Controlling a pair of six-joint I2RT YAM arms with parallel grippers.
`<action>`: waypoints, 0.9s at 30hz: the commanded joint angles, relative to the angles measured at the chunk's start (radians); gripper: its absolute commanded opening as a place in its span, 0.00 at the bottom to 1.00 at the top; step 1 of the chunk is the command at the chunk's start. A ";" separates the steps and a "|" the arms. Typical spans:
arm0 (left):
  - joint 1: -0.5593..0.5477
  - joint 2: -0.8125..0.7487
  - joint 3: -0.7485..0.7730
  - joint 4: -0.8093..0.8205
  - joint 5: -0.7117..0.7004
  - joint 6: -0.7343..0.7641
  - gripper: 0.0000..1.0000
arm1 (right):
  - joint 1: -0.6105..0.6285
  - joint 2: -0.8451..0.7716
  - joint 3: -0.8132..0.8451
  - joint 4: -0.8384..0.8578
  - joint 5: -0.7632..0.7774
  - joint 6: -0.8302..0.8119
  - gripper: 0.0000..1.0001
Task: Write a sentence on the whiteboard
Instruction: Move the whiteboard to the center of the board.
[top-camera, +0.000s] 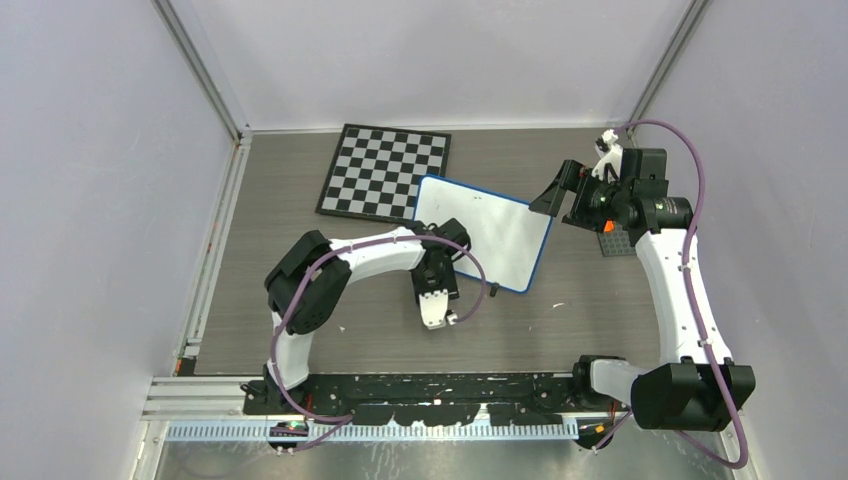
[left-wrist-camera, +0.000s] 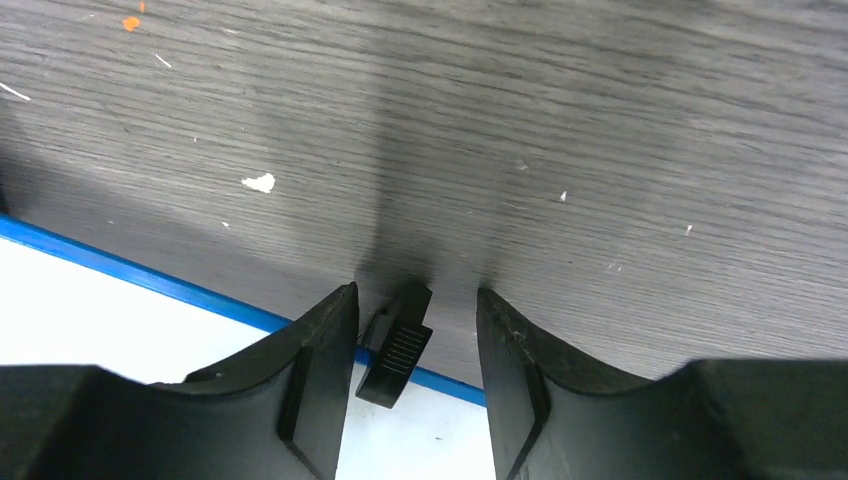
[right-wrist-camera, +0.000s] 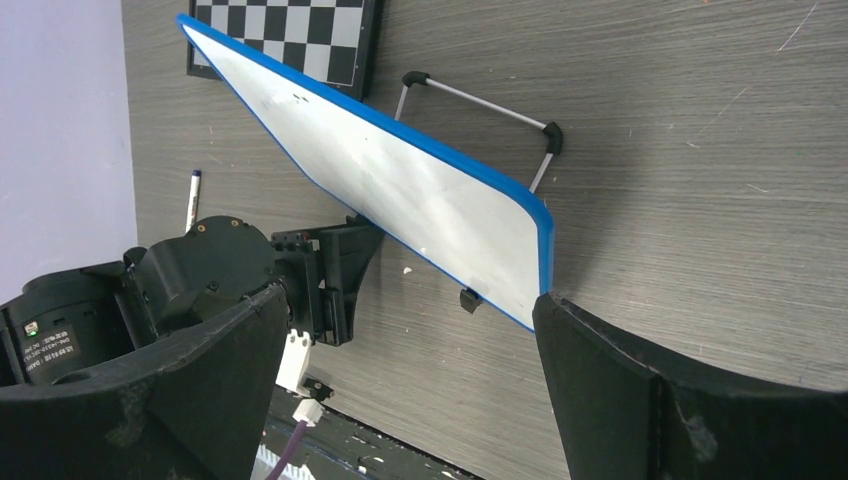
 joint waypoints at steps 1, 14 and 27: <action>0.021 0.031 0.006 0.108 0.003 0.446 0.50 | -0.007 -0.010 0.002 0.035 -0.022 -0.017 0.96; 0.042 0.043 -0.001 0.147 0.023 0.533 0.34 | -0.007 -0.015 -0.004 0.036 -0.028 -0.015 0.96; -0.014 0.019 -0.031 0.234 0.098 0.491 0.08 | -0.007 -0.023 -0.012 0.035 -0.026 -0.018 0.96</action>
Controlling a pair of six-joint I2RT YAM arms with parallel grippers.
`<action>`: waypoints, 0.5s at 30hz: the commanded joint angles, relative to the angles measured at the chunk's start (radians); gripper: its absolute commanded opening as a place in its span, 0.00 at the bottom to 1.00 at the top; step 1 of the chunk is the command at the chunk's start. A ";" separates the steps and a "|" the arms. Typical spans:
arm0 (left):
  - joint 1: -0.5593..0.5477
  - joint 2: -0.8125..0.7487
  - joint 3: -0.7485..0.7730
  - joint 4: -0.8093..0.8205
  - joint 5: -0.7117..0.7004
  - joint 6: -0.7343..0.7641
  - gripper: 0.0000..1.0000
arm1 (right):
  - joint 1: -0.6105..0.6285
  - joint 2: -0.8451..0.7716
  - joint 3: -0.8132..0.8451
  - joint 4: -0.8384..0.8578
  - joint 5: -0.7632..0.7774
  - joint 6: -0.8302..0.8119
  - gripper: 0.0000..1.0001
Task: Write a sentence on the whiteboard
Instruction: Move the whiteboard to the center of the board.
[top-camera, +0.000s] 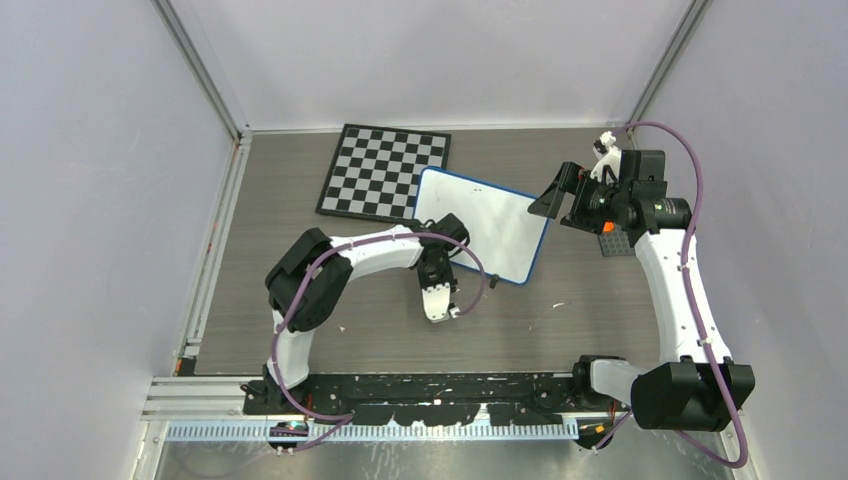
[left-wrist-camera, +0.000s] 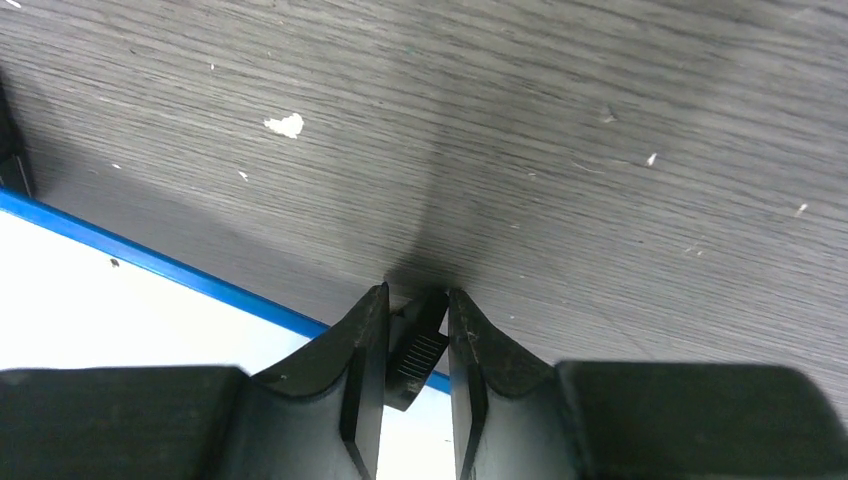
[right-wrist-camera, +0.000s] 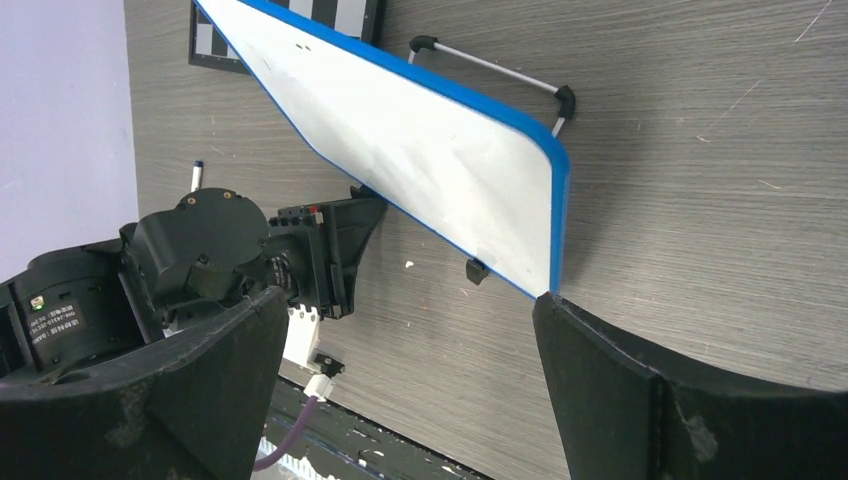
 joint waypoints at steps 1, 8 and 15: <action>-0.044 0.005 -0.028 0.141 0.091 0.478 0.07 | -0.006 -0.026 0.001 0.035 -0.008 -0.011 0.96; -0.116 -0.030 -0.051 0.093 0.065 0.444 0.01 | -0.007 -0.051 -0.006 0.035 -0.009 -0.015 0.96; -0.183 -0.072 -0.098 0.044 0.042 0.407 0.00 | -0.008 -0.066 -0.008 0.029 -0.012 -0.020 0.96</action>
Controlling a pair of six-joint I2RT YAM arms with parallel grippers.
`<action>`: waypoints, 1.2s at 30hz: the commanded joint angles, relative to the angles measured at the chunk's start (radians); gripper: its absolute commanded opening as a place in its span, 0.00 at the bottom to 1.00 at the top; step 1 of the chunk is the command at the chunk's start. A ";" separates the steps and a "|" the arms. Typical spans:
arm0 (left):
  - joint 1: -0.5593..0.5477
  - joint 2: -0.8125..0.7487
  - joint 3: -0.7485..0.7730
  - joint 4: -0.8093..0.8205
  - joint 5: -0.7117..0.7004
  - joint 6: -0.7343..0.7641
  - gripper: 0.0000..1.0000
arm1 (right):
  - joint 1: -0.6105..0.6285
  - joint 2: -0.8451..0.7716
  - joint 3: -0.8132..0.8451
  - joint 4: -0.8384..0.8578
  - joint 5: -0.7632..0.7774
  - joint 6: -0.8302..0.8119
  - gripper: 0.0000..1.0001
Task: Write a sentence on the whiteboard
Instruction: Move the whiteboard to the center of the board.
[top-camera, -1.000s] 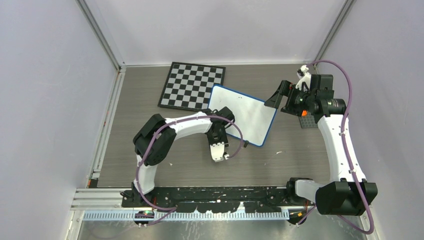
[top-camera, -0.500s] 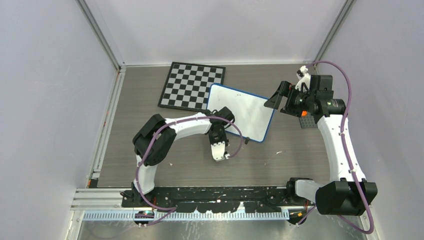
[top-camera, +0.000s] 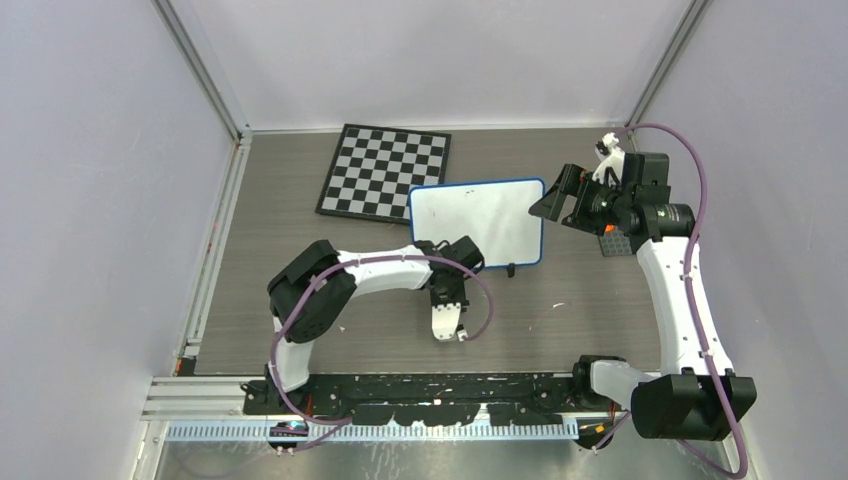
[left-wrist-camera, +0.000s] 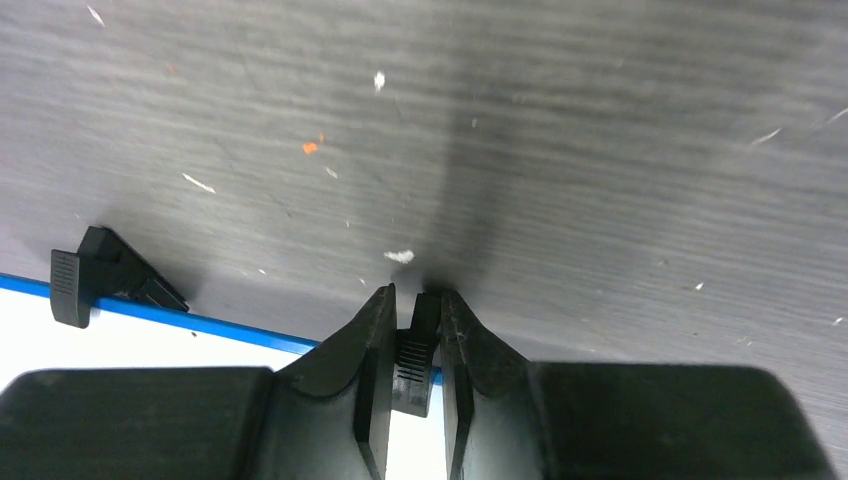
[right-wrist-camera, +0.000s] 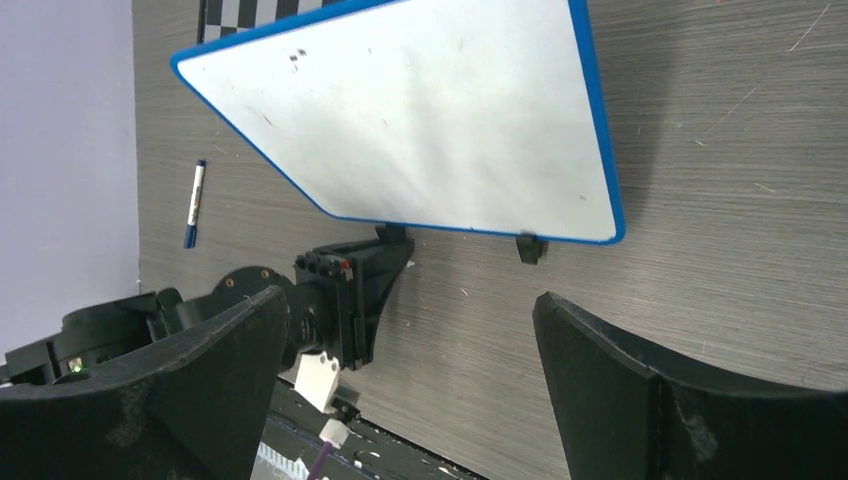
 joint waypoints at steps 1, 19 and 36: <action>-0.070 -0.050 -0.036 -0.070 0.072 0.396 0.00 | -0.007 -0.030 0.003 0.029 -0.015 -0.012 0.96; -0.306 0.021 0.140 -0.483 -0.181 -0.268 0.00 | -0.057 -0.051 0.034 -0.005 -0.090 -0.043 0.96; -0.301 0.221 0.361 -0.505 -0.243 -0.901 0.00 | -0.069 -0.037 0.041 -0.005 -0.111 -0.050 0.96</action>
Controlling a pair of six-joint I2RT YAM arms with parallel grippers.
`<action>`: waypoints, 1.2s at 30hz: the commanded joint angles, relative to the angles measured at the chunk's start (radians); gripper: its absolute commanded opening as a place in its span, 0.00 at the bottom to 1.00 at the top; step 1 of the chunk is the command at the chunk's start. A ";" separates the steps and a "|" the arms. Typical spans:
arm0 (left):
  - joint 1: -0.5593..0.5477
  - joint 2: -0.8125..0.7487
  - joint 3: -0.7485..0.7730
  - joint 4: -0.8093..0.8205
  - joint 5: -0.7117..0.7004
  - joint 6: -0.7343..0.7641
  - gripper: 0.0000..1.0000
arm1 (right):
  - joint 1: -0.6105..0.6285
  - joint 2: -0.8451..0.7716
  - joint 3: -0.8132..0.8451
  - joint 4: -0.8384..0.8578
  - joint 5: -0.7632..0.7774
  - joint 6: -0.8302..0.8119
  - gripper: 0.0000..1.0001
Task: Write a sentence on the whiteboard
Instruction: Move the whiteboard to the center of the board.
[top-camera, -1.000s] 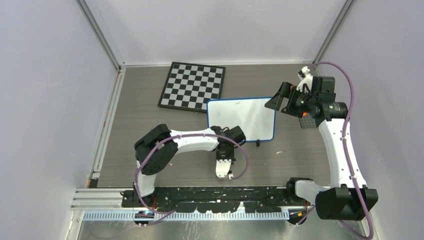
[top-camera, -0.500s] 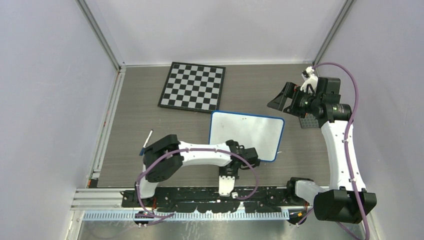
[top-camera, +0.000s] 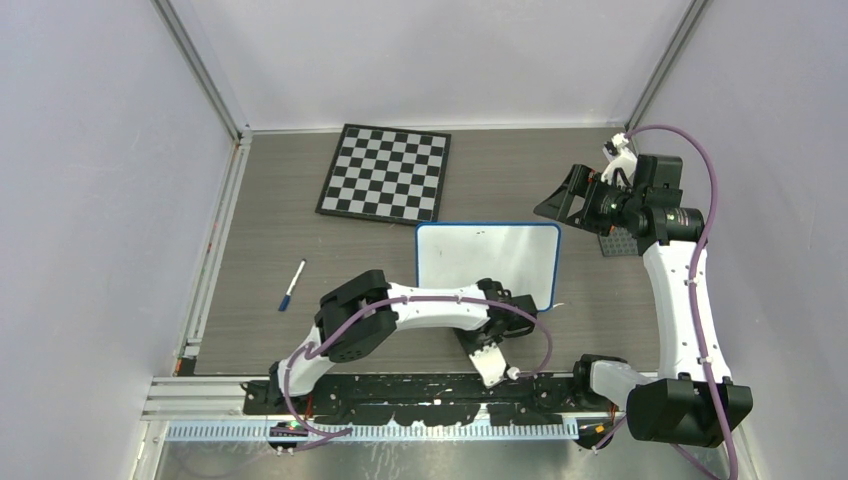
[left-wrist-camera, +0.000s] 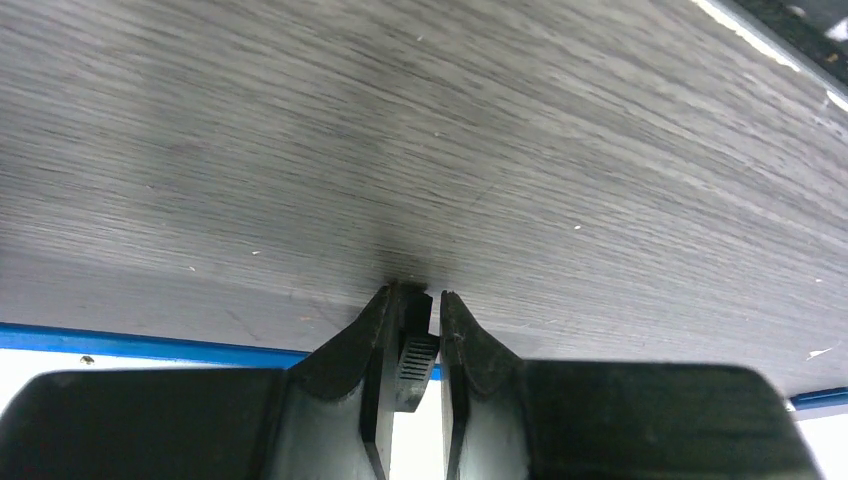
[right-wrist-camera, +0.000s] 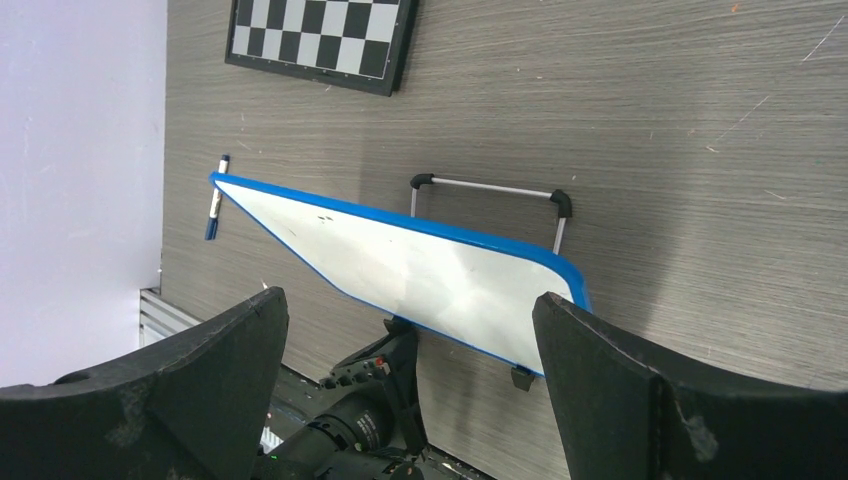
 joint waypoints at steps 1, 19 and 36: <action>0.015 0.018 0.010 -0.017 -0.072 -0.180 0.00 | -0.005 -0.009 0.040 0.010 -0.017 -0.016 0.96; -0.013 -0.151 -0.177 0.107 -0.058 -0.025 0.68 | -0.007 0.008 0.033 0.016 -0.042 -0.006 0.96; 0.055 -0.257 -0.352 0.322 -0.007 0.453 0.65 | -0.007 -0.009 0.031 0.006 -0.046 -0.010 0.96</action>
